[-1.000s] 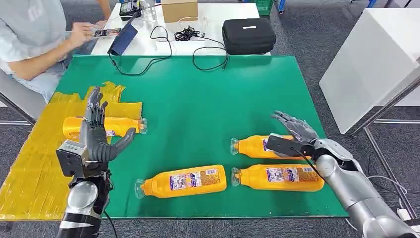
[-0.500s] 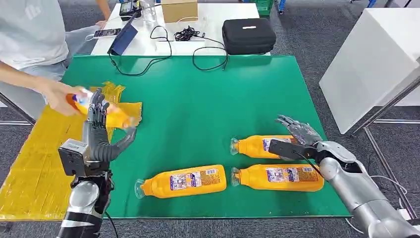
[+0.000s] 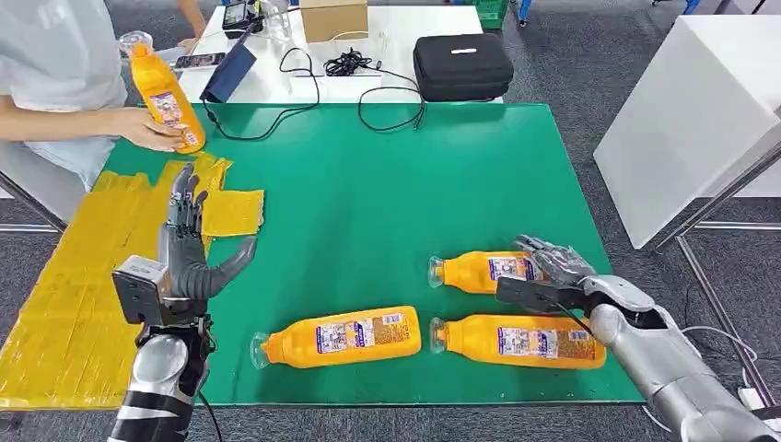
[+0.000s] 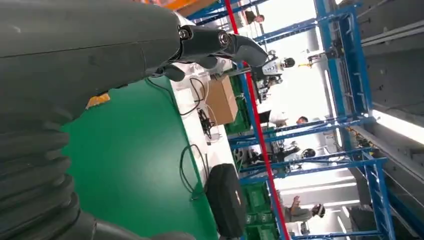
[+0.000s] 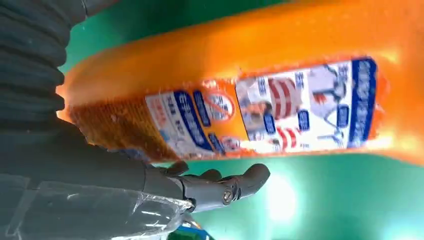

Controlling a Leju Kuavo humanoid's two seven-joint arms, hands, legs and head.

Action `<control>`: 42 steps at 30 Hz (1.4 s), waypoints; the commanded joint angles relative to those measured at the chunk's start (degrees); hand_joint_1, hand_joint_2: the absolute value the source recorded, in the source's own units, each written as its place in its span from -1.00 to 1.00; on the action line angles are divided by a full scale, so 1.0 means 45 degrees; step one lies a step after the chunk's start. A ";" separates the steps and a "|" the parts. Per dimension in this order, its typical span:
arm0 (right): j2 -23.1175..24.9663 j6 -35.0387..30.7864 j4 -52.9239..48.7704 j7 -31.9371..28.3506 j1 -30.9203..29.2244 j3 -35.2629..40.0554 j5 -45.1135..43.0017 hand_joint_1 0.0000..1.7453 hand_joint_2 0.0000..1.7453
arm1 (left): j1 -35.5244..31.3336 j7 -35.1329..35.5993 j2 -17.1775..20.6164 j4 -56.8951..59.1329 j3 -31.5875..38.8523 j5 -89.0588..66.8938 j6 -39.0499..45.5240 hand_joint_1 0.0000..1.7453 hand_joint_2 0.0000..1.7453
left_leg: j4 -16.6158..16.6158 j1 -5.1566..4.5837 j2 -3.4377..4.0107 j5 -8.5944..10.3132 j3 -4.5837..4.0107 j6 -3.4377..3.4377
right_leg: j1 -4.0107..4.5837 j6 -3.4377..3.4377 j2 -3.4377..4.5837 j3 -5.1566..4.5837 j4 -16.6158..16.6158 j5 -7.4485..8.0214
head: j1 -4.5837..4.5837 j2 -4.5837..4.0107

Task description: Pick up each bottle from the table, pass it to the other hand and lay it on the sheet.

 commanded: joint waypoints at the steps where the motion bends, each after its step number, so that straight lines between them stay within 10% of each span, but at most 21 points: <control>1: 0.0135 0.0054 0.1159 0.0023 -0.0668 0.0798 -0.0005 -1.00 1.00 | -0.0554 0.0048 0.0009 0.0861 -0.0187 0.0074 0.0021 -1.00 1.00 | -0.0004 0.0007 0.0003 -0.0024 0.0068 -0.0014 | 0.0011 -0.0015 -0.0011 0.0067 -0.0005 -0.0022 | 0.0000 0.0000; 18: 0.1287 -0.0956 0.3053 0.1391 -0.1053 0.1138 0.1280 -0.94 1.00 | -0.0499 0.0127 -0.0126 0.0882 -0.0226 0.0185 0.0084 -1.00 1.00 | -0.0016 0.0011 0.0018 -0.0012 0.0064 -0.0011 | 0.0013 -0.0012 0.0006 0.0064 -0.0020 -0.0005 | 0.0005 0.0000; 19: 0.1393 -0.1078 0.3182 0.1443 -0.1066 0.0973 0.1435 -0.80 1.00 | -0.0486 0.0158 -0.0151 0.0875 -0.0203 0.0182 0.0089 -1.00 1.00 | -0.0018 0.0011 0.0024 -0.0020 0.0093 -0.0015 | 0.0014 -0.0017 0.0007 0.0088 -0.0019 -0.0014 | 0.0005 0.0000; 20: 0.1475 -0.1160 0.3215 0.1430 -0.1048 0.0836 0.1508 0.34 1.00 | -0.0474 0.0168 -0.0162 0.0876 -0.0188 0.0181 0.0093 -1.00 1.00 | -0.0014 0.0012 0.0021 -0.0012 0.0075 -0.0012 | 0.0014 -0.0013 0.0005 0.0072 -0.0019 -0.0006 | 0.0005 0.0000; 21: 0.1520 -0.1203 0.3222 0.1425 -0.1033 0.0770 0.1553 0.70 1.00 | -0.0464 0.0178 -0.0168 0.0875 -0.0185 0.0179 0.0094 -1.00 1.00 | -0.0016 0.0019 0.0034 -0.0020 0.0104 -0.0017 | 0.0022 -0.0018 0.0012 0.0098 -0.0024 -0.0009 | 0.0010 0.0000; 24: 0.1796 -0.1499 0.3172 0.1493 -0.0927 0.0350 0.1879 0.96 1.00 | -0.0395 0.0223 -0.0208 0.0824 -0.0140 0.0157 0.0100 -1.00 1.00 | -0.0017 0.0009 0.0026 -0.0011 0.0096 -0.0013 | 0.0012 -0.0014 0.0008 0.0087 -0.0019 -0.0004 | 0.0005 0.0000; 42: 0.2552 -0.2226 0.2698 0.1605 -0.0603 -0.1179 0.2834 1.00 1.00 | -0.0249 0.0323 -0.0288 0.0580 0.0020 0.0066 0.0031 -1.00 1.00 | -0.0009 0.0017 0.0041 -0.0031 0.0123 -0.0018 | 0.0021 -0.0023 0.0015 0.0116 -0.0011 -0.0019 | 0.0005 0.0000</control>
